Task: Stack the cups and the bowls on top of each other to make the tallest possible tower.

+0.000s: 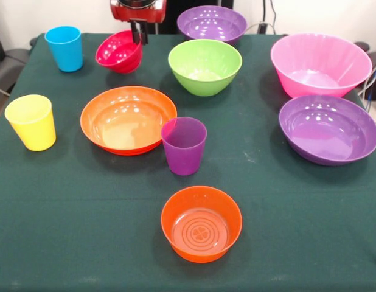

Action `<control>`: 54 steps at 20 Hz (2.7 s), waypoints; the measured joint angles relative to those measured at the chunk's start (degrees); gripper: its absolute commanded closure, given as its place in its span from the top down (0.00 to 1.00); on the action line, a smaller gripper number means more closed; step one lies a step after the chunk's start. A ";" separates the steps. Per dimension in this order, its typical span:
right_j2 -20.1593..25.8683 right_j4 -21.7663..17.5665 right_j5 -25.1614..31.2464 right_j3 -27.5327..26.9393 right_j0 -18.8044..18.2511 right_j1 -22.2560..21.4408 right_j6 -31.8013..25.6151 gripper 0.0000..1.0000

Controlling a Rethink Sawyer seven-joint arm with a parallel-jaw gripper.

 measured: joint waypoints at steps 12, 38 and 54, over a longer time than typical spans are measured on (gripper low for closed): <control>1.12 0.42 0.71 -4.52 -0.01 1.80 0.00 0.00; 6.44 3.29 16.40 -13.45 -0.07 0.84 0.00 0.00; 8.47 4.52 26.91 -18.19 0.20 -2.01 0.00 0.00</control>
